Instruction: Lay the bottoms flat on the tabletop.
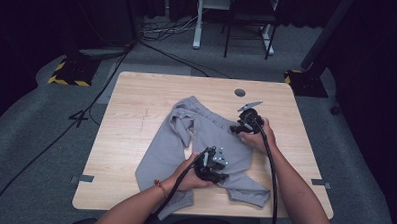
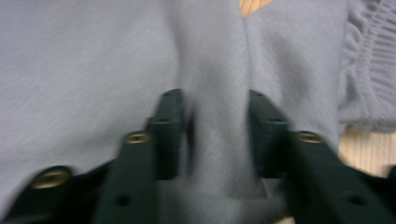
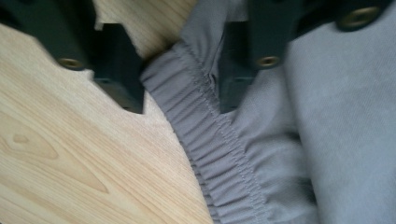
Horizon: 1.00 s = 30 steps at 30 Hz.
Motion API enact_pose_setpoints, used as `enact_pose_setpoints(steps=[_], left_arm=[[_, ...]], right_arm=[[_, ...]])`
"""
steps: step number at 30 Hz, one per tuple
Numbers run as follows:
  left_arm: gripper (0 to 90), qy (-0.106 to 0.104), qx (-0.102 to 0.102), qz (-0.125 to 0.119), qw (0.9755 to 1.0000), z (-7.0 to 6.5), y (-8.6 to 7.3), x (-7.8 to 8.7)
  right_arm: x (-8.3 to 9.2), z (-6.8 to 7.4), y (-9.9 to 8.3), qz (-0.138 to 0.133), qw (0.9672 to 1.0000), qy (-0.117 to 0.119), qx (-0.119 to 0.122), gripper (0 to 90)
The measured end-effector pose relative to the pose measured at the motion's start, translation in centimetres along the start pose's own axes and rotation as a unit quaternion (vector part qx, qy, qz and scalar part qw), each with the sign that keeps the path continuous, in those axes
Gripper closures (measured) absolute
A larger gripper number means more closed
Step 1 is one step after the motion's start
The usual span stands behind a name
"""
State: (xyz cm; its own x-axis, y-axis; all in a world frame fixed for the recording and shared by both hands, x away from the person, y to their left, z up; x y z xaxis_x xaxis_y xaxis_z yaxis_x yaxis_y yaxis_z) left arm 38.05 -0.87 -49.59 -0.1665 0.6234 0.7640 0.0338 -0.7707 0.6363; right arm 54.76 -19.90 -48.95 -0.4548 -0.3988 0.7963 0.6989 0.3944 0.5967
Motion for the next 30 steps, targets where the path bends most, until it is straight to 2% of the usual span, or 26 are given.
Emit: enact_pose_setpoints(steps=[2, 4, 6, 7, 8, 9, 10, 13, 14, 15, 16, 18, 21, 22, 23, 24, 25, 26, 27, 28, 29, 30], left_arm=[[82.3, -0.006, -0.001, 0.0, 1.0, -0.1, -0.3, 0.3], [84.8, -0.011, -0.007, 0.005, 0.9999, -0.1, -0.6, 0.7], [85.1, -0.02, -0.012, 0.008, 0.9997, -0.3, -0.9, 1.0], [85.2, -0.027, -0.014, 0.009, 0.9995, -0.4, -1.1, 1.3], [85.1, -0.034, -0.02, 0.013, 0.9992, -0.6, -1.3, 1.6], [85.1, -0.039, -0.022, 0.013, 0.9989, -0.9, -1.5, 1.9], [85.2, -0.044, -0.028, 0.016, 0.9985, -1.2, -1.7, 2.2], [85.1, -0.057, -0.042, 0.026, 0.9971, -2.1, -2.4, 3.2], [85.2, -0.063, -0.043, 0.026, 0.9967, -2.5, -2.7, 3.4], [85.2, -0.069, -0.045, 0.025, 0.9962, -2.8, -3.0, 3.7], [85.2, -0.076, -0.047, 0.026, 0.9957, -3.2, -3.2, 4.0], [85.2, -0.083, -0.059, 0.032, 0.9943, -3.9, -3.6, 4.5], [84.9, -0.08, -0.068, 0.038, 0.9938, -4.5, -4.0, 5.2], [84.9, -0.077, -0.07, 0.039, 0.9938, -4.6, -4.1, 5.4], [84.3, -0.077, -0.063, 0.037, 0.9944, -4.5, -4.2, 5.6], [79.5, -0.076, -0.053, 0.033, 0.9951, -4.3, -4.4, 5.7], [75.6, -0.073, -0.046, 0.032, 0.9957, -4.3, -4.5, 5.8], [74.0, -0.069, -0.048, 0.028, 0.9961, -4.2, -4.7, 5.8], [70.1, -0.06, -0.04, 0.027, 0.997, -4.0, -4.8, 5.9], [63.1, -0.046, -0.031, 0.027, 0.9981, -3.8, -4.9, 6.3], [61.5, -0.039, -0.028, 0.021, 0.9986, -3.7, -5.0, 6.5], [58.9, -0.021, -0.022, 0.013, 0.9995, -3.4, -5.2, 7.2]], right_arm=[[0.1, 0.0, 0.1, 0.001, 0.9998, -0.01, 0.02, 68.2], [0.1, -0.1, 0.4, 0.005, 0.9988, -0.032, 0.037, 73.4], [0.2, -0.4, 0.6, 0.002, 0.9975, -0.055, 0.044, 77.4], [0.2, -0.7, 0.7, 0.003, 0.9962, -0.073, 0.047, 78.6], [0.4, -1.5, 1.0, -0.003, 0.9934, -0.103, 0.05, 82.0], [0.4, -1.5, 1.0, -0.003, 0.9934, -0.103, 0.05, 82.0], [0.5, -2.0, 1.2, -0.005, 0.9927, -0.113, 0.042, 82.0], [0.6, -3.6, 1.6, -0.01, 0.9884, -0.149, 0.027, 82.3], [0.7, -4.6, 1.7, -0.017, 0.9841, -0.176, 0.02, 82.5], [0.7, -4.6, 1.7, -0.017, 0.9841, -0.176, 0.02, 82.5], [0.7, -5.0, 1.8, -0.023, 0.9822, -0.186, 0.013, 82.4], [0.8, -6.1, 1.8, -0.027, 0.9755, -0.218, 0.001, 82.5], [1.1, -7.6, 1.6, -0.028, 0.9681, -0.249, -0.013, 82.2], [1.2, -7.9, 1.5, -0.032, 0.9678, -0.249, -0.023, 82.1], [1.4, -8.2, 1.5, -0.034, 0.967, -0.25, -0.032, 81.4], [1.5, -8.6, 1.4, -0.036, 0.9646, -0.259, -0.034, 80.0], [1.5, -8.8, 1.3, -0.032, 0.9635, -0.263, -0.038, 77.2], [1.5, -9.0, 1.2, -0.028, 0.9646, -0.258, -0.046, 73.8], [1.5, -9.1, 1.0, -0.026, 0.9654, -0.255, -0.048, 70.0], [1.6, -9.0, 0.9, -0.03, 0.9648, -0.257, -0.046, 64.8], [1.8, -8.7, 0.8, -0.036, 0.9653, -0.253, -0.052, 59.2], [2.0, -8.4, 0.7, -0.04, 0.9673, -0.244, -0.056, 54.7]])
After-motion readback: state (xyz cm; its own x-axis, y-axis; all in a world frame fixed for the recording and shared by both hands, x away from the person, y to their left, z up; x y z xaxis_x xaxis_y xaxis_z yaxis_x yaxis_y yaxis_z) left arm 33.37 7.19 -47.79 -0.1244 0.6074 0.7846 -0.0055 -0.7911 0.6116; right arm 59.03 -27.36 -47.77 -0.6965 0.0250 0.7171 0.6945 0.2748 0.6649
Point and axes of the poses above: each handheld gripper's, and its own axes: x roughly backward along the jaws, y roughly out of its top, z roughly to its left, the point moved 1 cm from there along -x, roughly forward along the jaws, and after that the axes turned 12 degrees about -x, right-handed, at the moved point
